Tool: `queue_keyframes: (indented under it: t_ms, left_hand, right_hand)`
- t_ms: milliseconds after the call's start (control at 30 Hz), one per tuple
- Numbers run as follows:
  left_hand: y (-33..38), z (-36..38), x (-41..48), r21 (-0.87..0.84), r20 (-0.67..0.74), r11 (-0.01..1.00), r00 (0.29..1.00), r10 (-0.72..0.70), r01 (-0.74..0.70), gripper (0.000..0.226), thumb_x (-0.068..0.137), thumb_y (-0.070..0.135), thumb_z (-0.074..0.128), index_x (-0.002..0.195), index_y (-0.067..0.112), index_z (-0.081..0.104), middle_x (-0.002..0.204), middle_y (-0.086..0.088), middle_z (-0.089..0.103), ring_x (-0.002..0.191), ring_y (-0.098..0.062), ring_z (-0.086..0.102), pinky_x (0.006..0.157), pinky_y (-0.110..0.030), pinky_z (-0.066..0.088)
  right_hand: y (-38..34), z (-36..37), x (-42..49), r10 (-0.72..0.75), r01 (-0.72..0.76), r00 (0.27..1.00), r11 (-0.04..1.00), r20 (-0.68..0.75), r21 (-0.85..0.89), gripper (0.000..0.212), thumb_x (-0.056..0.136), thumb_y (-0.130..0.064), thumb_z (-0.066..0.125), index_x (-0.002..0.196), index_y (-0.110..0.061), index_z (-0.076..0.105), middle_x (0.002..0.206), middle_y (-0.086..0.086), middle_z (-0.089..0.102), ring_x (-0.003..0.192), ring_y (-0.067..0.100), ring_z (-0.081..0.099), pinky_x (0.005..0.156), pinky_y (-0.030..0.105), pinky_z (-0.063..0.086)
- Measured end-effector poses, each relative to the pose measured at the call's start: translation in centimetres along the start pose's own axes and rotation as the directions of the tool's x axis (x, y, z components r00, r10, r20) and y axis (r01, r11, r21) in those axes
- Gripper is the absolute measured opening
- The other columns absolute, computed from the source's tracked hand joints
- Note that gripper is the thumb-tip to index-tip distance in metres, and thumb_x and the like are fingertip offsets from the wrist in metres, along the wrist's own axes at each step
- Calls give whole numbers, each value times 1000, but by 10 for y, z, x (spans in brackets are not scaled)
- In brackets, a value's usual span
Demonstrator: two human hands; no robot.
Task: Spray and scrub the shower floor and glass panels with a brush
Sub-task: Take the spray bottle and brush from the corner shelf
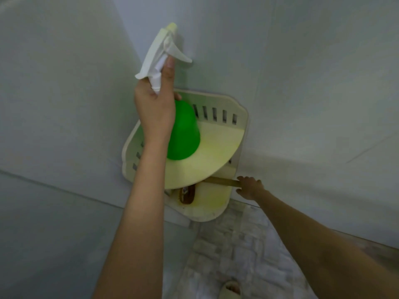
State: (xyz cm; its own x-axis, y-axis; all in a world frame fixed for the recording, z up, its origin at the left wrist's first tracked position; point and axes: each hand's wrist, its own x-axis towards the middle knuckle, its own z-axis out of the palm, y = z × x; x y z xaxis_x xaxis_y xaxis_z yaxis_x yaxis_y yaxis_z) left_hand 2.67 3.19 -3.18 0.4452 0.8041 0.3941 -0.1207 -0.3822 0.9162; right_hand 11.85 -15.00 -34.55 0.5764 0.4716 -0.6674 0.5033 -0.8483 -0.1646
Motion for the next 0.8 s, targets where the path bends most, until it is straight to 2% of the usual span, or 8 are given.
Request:
queue_keyframes:
  t_ms: [133,200,267,333,433,500,667,800]
  left_hand:
    - [0,-1,0,8,3,1000,1000,8,-8,9,100,28,60,103,26,69,58,11,55,50,-4,53,56,-23,46]
    - [-1,-1,1,14,0,1000,1000,15,-15,11,100,28,61,104,23,70,56,14,55,49,-4,53,57,-25,47]
    - [-2,-1,1,24,4,999,1000,21,-21,16,100,28,61,110,21,71,61,10,58,50,-4,54,57,-25,48]
    - [-3,-3,3,25,20,1000,1000,18,-18,20,100,30,60,114,19,71,62,7,58,50,-4,54,58,-26,48]
    - [-4,-6,6,25,73,1000,997,0,-1,19,98,34,61,114,28,70,58,7,54,48,-5,54,58,-27,46]
    - [-1,-7,8,25,91,1000,996,-20,18,18,98,35,62,115,32,68,60,6,53,47,-4,52,57,-27,45]
    - [18,-1,2,-7,23,998,998,-65,65,8,96,31,65,92,37,67,59,0,54,39,0,47,48,-20,42]
    - [38,5,-15,-5,8,993,993,-121,121,29,97,30,65,92,3,74,40,10,50,36,-1,48,46,-16,41]
  right_hand:
    - [1,-6,4,-14,14,1000,1000,10,24,17,96,-33,41,107,-26,51,118,6,58,116,32,51,97,50,37]
    - [0,-13,-4,-66,66,998,997,-16,-30,23,98,-29,39,114,-20,54,116,4,59,115,28,53,103,49,32]
    - [-1,-19,-11,-99,97,994,994,-44,-50,26,97,-29,42,115,-16,54,113,5,60,110,27,56,99,44,37]
    - [0,-23,-17,-136,136,990,991,-34,-20,25,93,-33,49,108,-15,57,102,6,60,96,25,59,80,34,46]
    - [0,-30,-27,-179,179,984,982,1,59,23,88,-38,55,80,-17,56,76,-1,54,76,20,56,56,26,40]
    - [-3,-36,-38,-191,193,981,977,-31,89,25,85,-40,58,69,-20,53,68,-3,51,71,20,56,55,26,40]
    - [-2,-49,-74,-152,157,983,987,-107,32,27,84,-44,57,79,-18,57,75,0,56,75,21,62,62,27,46]
    - [33,-42,-118,-68,75,988,996,-137,49,28,85,-45,56,82,-17,58,77,0,58,71,20,59,60,26,44]
